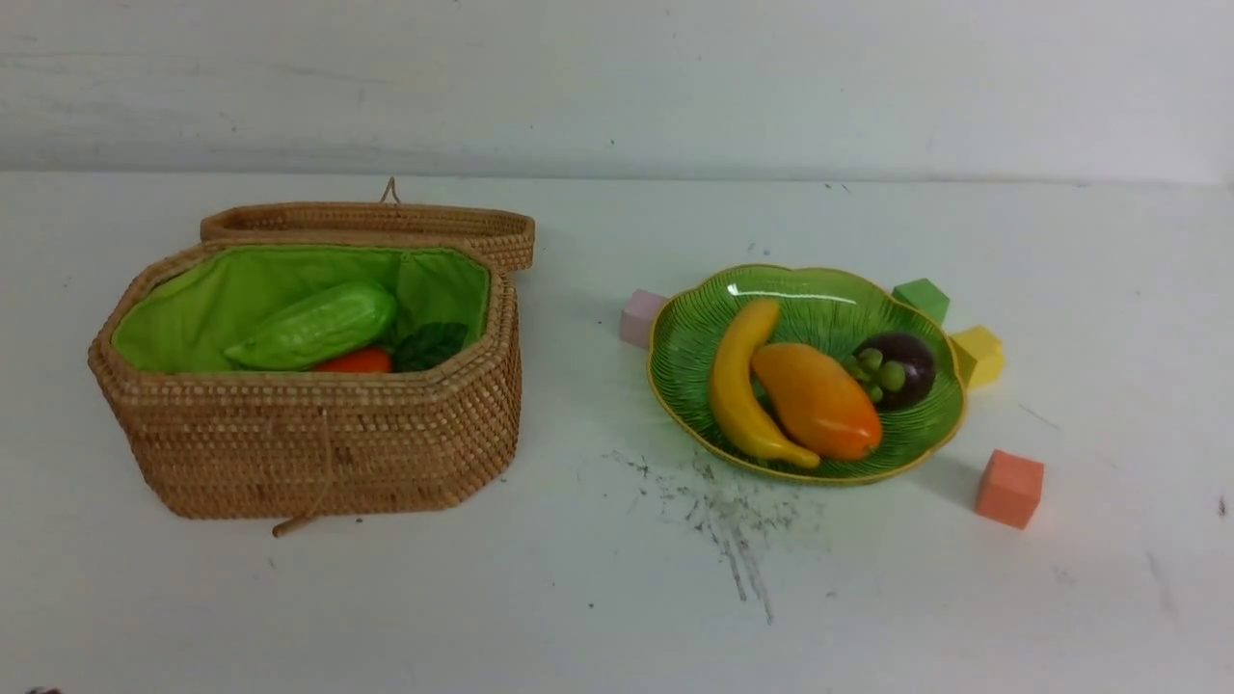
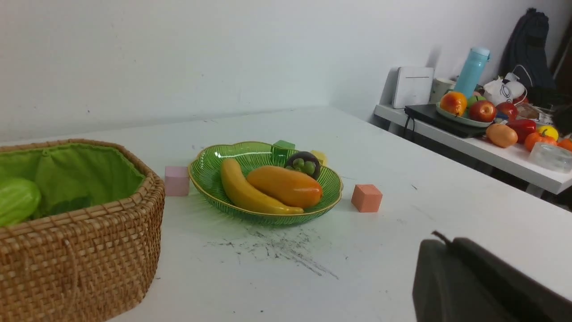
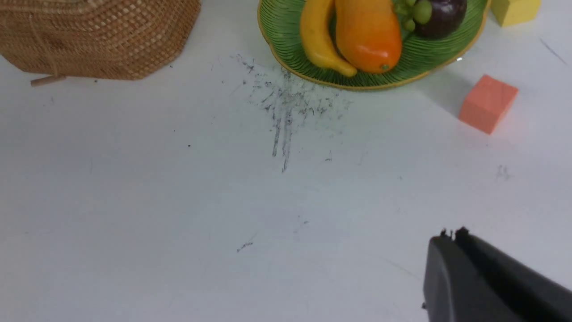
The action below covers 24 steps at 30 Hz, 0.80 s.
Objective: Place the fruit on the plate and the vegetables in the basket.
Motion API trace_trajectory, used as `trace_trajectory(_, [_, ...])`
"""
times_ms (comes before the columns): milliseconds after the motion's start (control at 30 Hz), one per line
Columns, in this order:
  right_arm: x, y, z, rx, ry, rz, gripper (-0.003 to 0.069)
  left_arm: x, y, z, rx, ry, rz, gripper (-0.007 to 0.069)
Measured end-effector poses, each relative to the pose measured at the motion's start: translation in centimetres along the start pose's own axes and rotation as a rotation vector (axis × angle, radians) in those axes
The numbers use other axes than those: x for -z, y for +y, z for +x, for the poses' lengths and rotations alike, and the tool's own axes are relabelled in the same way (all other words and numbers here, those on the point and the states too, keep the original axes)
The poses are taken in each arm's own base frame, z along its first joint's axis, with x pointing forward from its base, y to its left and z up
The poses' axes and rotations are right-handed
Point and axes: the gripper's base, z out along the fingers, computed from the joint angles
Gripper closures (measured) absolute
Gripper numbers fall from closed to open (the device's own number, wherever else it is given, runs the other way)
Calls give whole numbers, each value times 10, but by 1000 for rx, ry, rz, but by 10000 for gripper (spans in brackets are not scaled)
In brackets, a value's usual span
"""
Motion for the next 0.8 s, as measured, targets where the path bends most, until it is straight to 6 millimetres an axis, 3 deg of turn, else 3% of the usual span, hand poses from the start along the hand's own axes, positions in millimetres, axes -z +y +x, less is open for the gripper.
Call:
trace_trajectory(267, [7,-5,27,-26,-59,47,638,-10,7,33,0,60,-13,638])
trace_trajectory(500, [6,-7,31,-10,-27,68,624,-14,12,55,0,130,-28,638])
trace_trajectory(800, [9,-9,32,19,-57,91,620,-14,13,63,0,205,-44,638])
